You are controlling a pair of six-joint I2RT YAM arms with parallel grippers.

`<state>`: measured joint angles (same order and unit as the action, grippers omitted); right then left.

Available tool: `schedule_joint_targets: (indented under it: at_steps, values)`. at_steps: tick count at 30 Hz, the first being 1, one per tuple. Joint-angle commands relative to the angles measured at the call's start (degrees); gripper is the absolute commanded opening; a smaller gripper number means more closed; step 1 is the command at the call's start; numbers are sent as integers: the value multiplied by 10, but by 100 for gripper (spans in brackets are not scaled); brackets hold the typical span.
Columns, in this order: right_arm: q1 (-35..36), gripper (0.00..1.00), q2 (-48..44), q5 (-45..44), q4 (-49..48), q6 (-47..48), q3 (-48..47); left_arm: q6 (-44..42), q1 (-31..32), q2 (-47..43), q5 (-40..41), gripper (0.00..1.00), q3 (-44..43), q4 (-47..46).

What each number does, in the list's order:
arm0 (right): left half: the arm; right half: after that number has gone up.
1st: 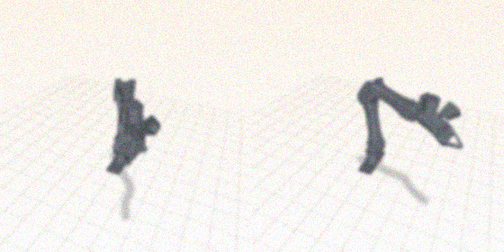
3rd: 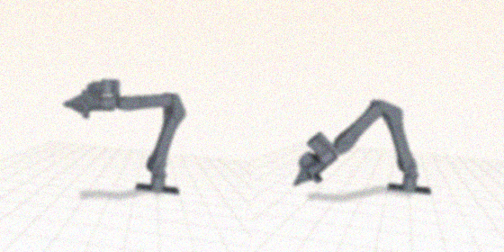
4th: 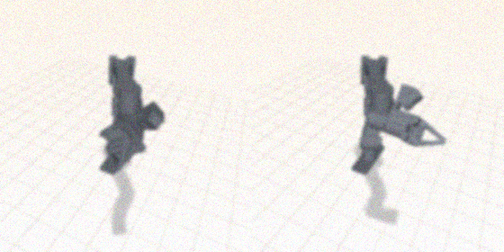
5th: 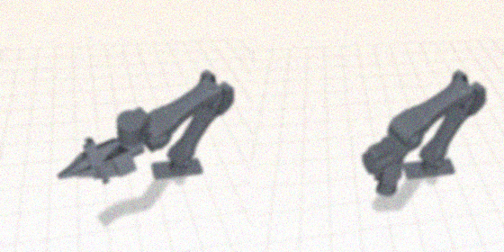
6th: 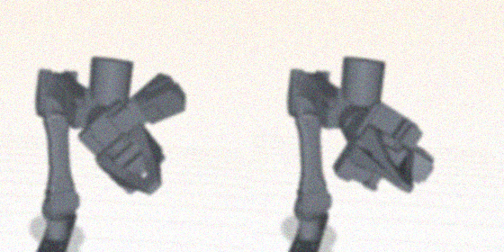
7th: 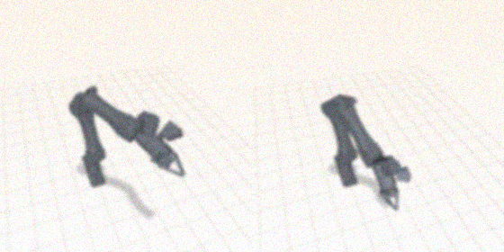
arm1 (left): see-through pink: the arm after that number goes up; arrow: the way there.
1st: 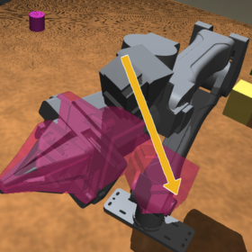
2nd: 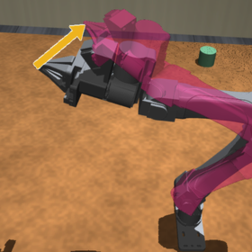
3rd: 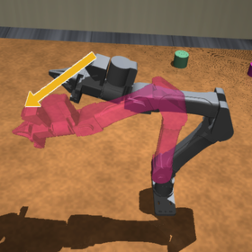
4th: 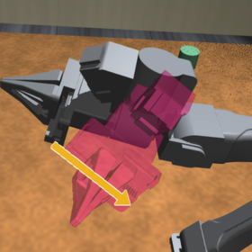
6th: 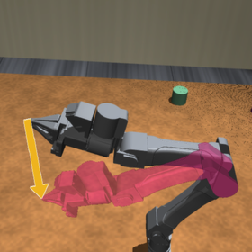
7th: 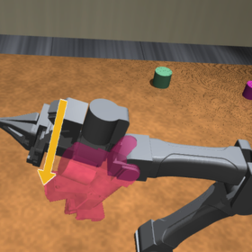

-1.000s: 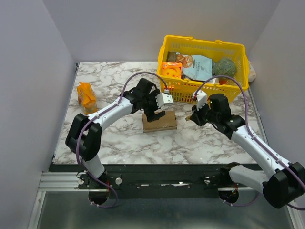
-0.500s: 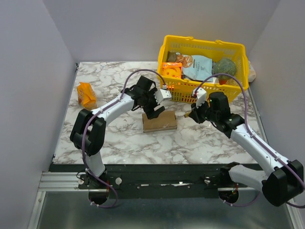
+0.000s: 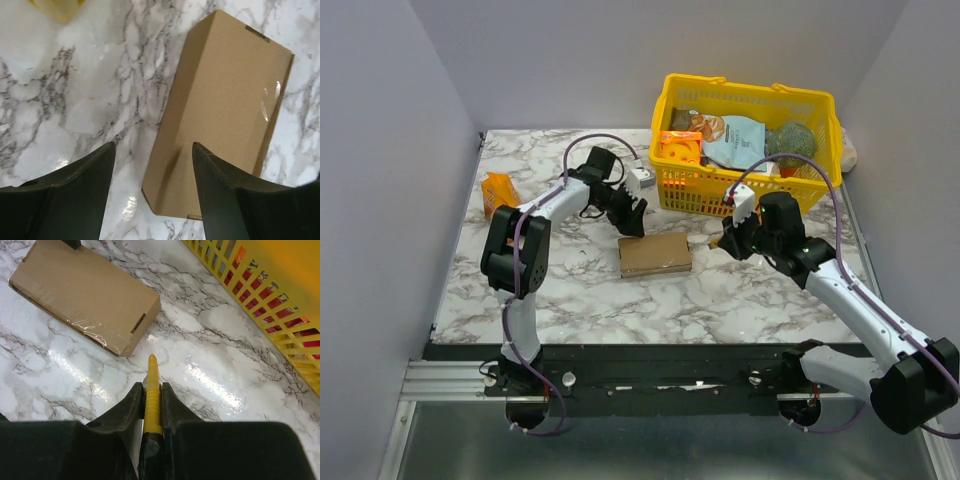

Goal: Unpack the express box

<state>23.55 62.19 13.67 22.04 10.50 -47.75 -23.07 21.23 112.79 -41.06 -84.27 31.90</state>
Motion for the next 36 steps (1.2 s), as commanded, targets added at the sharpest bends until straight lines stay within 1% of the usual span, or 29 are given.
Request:
schedule_joint_targets:
  at_steps: [1,4,7,11,14,15,17,18,19,20,21,22,23,25,27,28,29,30,31,36]
  values:
    - [-1,1,2,-15,11,1,-27,-29,2,21,-111,72,-23,71]
    - [-2,0,12,-15,7,5,-32,-20,2,40,-114,72,-34,84]
    - [-1,0,20,-15,3,6,-35,-4,2,52,-87,73,-27,63]
    - [-1,0,28,-18,3,7,-44,25,-1,71,-83,69,-32,54]
    - [-1,1,32,-18,3,7,-46,37,-7,96,-107,58,-56,63]
    - [-1,0,32,-18,3,7,-45,43,-9,107,-125,51,-68,66]
    - [-1,0,34,-16,4,5,-45,50,-15,118,-151,44,-79,77]
    - [-1,1,33,-16,3,4,-44,53,-19,130,-168,42,-84,82]
    - [-1,1,33,-16,4,4,-43,62,-22,138,-203,40,-97,97]
    - [-1,1,33,-17,3,4,-43,63,-24,147,-214,37,-105,111]
    - [-2,0,34,-17,4,3,-43,58,-27,166,-219,31,-125,129]
    - [-1,0,34,-18,3,4,-42,46,-28,175,-225,29,-132,166]
    - [-1,0,34,-18,2,3,-42,40,-29,182,-226,27,-135,178]
    - [-1,1,35,-18,3,4,-42,42,-31,184,-217,24,-117,177]
    - [-1,0,35,-20,3,3,-42,75,-35,176,-206,23,-93,150]
    - [-1,0,37,-20,3,4,-43,96,-40,172,-202,22,-69,119]
    - [-2,0,38,-21,4,3,-45,132,-44,169,-200,21,-58,106]
    - [-1,0,39,-22,3,4,-46,145,-48,166,-198,19,-49,95]
    - [-1,0,41,-22,3,5,-47,150,-54,163,-194,19,-36,84]
    - [-1,0,47,-22,2,8,-57,171,-74,167,-149,19,-33,68]
